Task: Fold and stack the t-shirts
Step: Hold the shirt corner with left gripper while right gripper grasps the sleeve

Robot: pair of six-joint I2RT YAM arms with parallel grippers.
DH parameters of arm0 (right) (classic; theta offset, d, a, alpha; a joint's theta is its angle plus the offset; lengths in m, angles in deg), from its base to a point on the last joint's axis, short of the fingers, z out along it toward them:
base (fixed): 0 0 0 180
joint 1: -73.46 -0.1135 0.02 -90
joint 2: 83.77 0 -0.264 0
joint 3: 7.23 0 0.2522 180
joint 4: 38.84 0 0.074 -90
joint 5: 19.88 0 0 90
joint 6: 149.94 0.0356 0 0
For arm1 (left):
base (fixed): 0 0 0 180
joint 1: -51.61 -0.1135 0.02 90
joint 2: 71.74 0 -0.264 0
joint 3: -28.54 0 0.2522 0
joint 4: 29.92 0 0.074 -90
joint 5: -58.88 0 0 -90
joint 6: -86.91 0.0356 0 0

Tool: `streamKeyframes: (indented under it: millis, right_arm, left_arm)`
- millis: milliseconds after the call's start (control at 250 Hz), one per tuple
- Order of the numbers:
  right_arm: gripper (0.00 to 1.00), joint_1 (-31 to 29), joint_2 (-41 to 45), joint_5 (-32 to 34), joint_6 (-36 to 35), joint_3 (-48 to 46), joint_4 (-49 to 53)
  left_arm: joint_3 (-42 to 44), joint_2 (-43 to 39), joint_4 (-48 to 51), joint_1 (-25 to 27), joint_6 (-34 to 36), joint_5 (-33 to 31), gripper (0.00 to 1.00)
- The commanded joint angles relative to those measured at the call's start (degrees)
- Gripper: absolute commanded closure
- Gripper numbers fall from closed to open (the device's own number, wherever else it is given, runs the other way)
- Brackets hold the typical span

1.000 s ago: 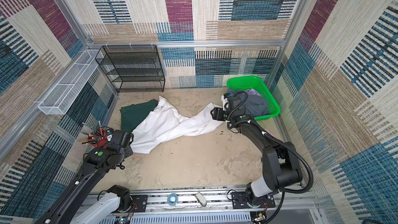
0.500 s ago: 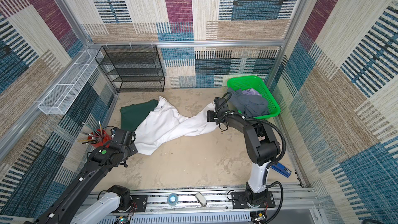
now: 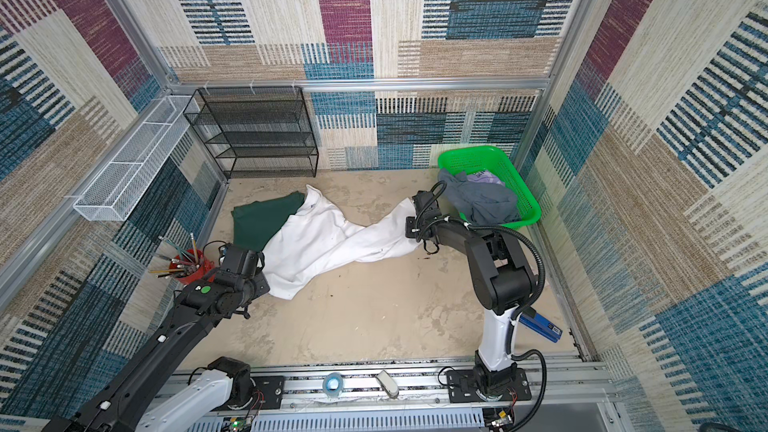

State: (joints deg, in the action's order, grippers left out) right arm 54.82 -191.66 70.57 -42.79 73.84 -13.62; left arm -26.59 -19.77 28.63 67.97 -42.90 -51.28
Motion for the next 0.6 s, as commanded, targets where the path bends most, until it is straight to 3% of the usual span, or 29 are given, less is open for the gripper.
streamKeyframes:
  millis: [0, 300, 340, 500, 596]
  right_arm:
    - [1.0, 0.0, 4.73, 0.41, 0.14, -2.97, -2.84]
    - [0.99, 0.02, 29.54, 6.83, 6.49, -24.2, -4.46]
    - [0.92, 0.04, 32.23, 7.53, 7.72, -26.79, -3.39]
    - [0.49, 0.0, 44.16, 8.4, 15.4, -37.31, -2.03]
    - [0.41, 0.02, 49.35, 8.79, 17.81, -39.66, -2.11]
  left_arm:
    - [0.49, -0.22, -1.53, -0.01, 0.61, 0.72, 1.0]
    - [0.5, 0.43, -2.56, -0.01, 0.87, -0.34, 1.0]
    - [0.45, 0.42, -2.53, -0.01, 1.17, -0.73, 1.0]
    - [-0.21, 1.11, -2.62, -0.07, 2.37, -0.66, 1.0]
    - [-0.3, 1.91, -3.23, -0.11, 2.41, 0.2, 1.0]
